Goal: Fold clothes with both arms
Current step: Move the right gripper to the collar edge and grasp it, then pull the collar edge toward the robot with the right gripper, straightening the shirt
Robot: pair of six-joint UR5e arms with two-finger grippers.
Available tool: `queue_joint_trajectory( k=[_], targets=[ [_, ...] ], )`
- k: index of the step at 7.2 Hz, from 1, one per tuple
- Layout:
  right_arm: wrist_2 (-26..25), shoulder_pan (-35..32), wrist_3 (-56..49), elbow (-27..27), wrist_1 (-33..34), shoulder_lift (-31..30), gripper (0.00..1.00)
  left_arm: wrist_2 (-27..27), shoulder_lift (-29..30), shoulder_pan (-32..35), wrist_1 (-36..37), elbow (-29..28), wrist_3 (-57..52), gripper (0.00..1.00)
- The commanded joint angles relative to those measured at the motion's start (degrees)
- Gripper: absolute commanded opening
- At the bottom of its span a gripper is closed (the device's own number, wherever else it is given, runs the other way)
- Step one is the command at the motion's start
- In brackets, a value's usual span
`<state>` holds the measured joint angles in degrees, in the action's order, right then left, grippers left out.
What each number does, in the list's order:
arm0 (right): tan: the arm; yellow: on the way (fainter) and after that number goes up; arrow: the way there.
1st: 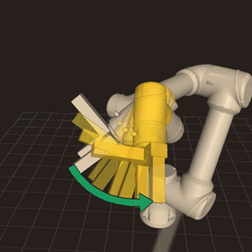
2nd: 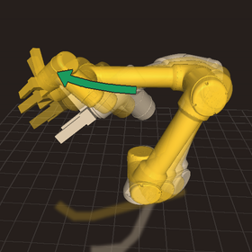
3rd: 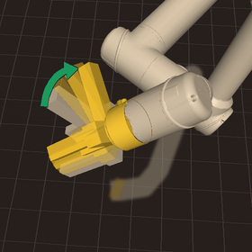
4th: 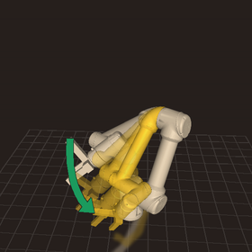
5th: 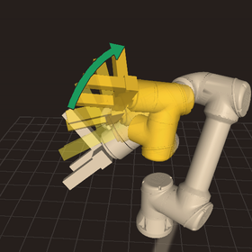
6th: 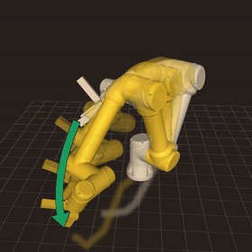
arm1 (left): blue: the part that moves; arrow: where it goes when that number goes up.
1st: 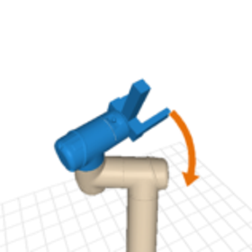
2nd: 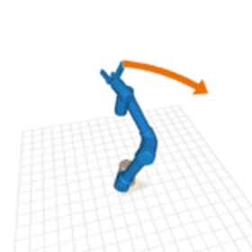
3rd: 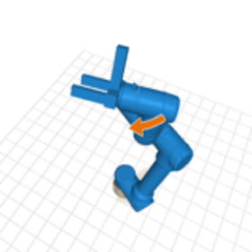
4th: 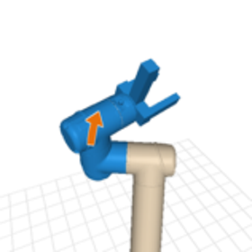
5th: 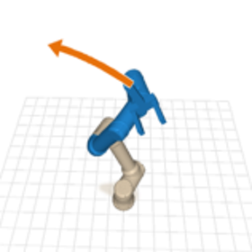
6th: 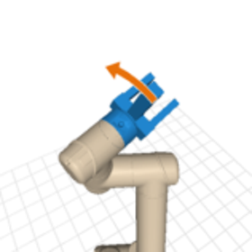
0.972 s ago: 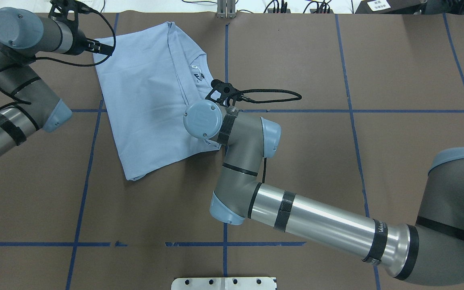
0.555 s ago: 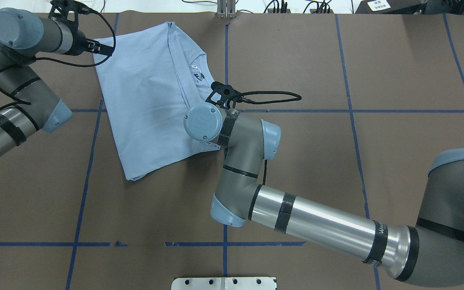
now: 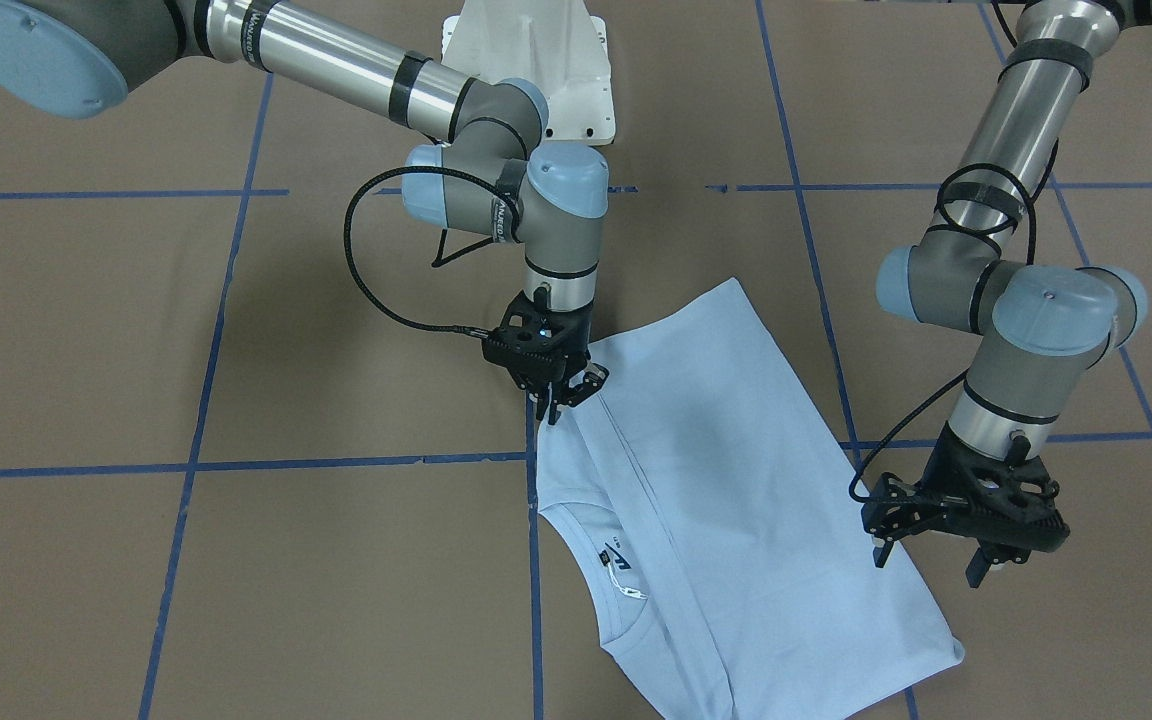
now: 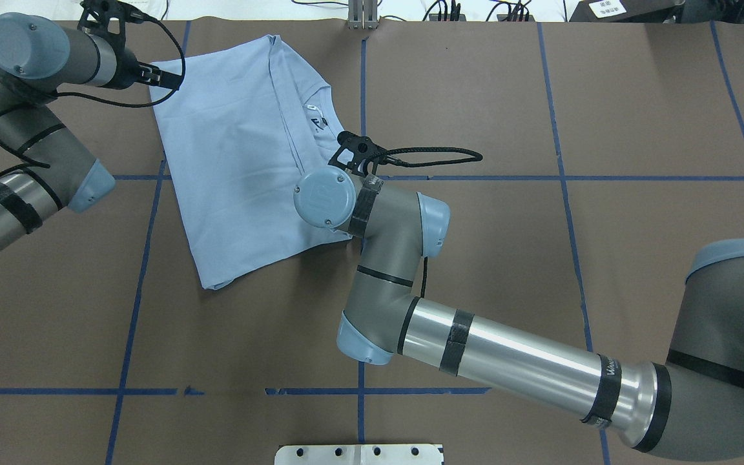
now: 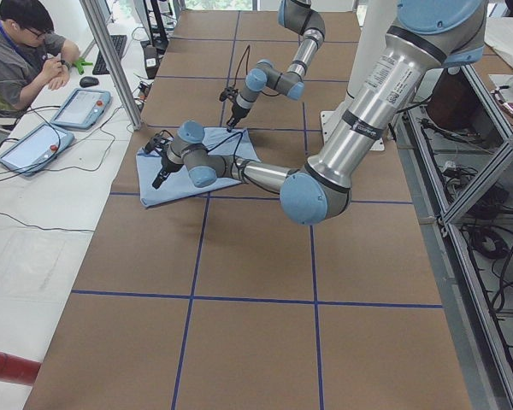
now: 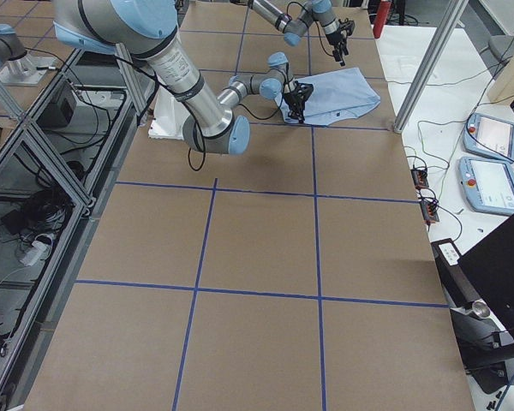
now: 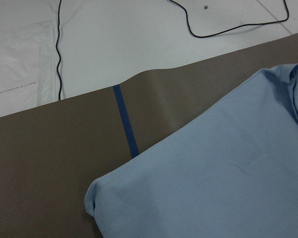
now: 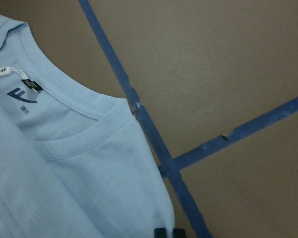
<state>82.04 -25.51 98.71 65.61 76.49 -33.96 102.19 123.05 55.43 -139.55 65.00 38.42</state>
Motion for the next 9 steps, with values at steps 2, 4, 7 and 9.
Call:
queue_joint_trajectory(
  k=[2,4,7,9],
  targets=[
    [0.67,-0.25,-3.7,6.75,4.69,-2.57,0.0,0.02,0.0,-0.06,-0.02,0.13,-0.02,1.0],
    [-0.11,4.02,-3.44,31.12,11.54,-18.95,0.0,0.02,0.0,-0.06,-0.02,0.13,0.07,1.0],
    [-10.37,17.55,2.94,51.0,12.9,-35.53,0.0,0.02,0.0,-0.15,-0.02,0.13,0.07,1.0],
    [-12.77,20.66,3.59,52.86,12.99,-38.19,0.0,0.02,0.09,-0.15,-0.02,0.22,0.07,1.0]
  ],
)
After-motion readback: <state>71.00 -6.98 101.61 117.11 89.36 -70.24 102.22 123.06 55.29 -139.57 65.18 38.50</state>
